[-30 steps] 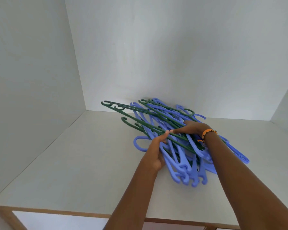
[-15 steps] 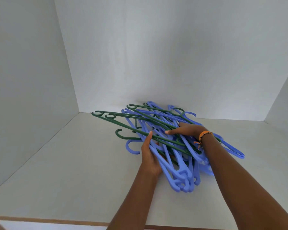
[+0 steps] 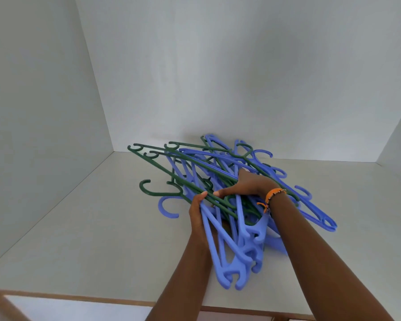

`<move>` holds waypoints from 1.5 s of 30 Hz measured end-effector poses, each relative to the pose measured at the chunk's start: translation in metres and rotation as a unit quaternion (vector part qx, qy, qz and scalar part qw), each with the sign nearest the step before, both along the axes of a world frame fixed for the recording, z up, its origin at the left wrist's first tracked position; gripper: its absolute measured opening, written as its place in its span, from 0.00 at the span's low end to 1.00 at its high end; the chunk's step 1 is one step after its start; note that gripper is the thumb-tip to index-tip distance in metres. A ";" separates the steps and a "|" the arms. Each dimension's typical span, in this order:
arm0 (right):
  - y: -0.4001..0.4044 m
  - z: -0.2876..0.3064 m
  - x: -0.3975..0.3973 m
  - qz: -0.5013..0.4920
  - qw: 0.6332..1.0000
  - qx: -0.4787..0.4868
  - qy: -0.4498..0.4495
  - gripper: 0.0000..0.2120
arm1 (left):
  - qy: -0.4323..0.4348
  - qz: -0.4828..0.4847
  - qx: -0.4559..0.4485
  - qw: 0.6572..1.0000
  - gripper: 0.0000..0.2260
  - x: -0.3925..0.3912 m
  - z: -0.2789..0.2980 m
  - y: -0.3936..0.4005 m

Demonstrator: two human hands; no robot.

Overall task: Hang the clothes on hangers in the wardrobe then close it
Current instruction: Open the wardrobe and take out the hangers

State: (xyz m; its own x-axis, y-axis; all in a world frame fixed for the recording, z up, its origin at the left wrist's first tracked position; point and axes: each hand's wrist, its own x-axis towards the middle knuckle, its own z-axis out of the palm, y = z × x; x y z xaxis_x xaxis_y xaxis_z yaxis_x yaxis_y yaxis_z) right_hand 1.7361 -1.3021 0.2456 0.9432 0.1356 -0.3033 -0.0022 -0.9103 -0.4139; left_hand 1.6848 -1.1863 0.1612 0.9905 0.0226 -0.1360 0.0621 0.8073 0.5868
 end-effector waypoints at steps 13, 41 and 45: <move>0.055 0.011 -0.057 0.067 0.987 0.017 -0.146 0.51 | -0.020 0.162 -0.002 0.987 0.14 -0.059 0.012 0.039; 0.077 -0.002 -0.333 0.139 0.976 0.018 -0.166 0.51 | -0.039 0.149 -0.065 0.986 0.15 -0.353 0.006 0.046; 0.066 -0.013 -0.396 0.134 0.980 0.046 -0.139 0.50 | -0.023 0.160 -0.055 0.985 0.25 -0.402 -0.025 0.047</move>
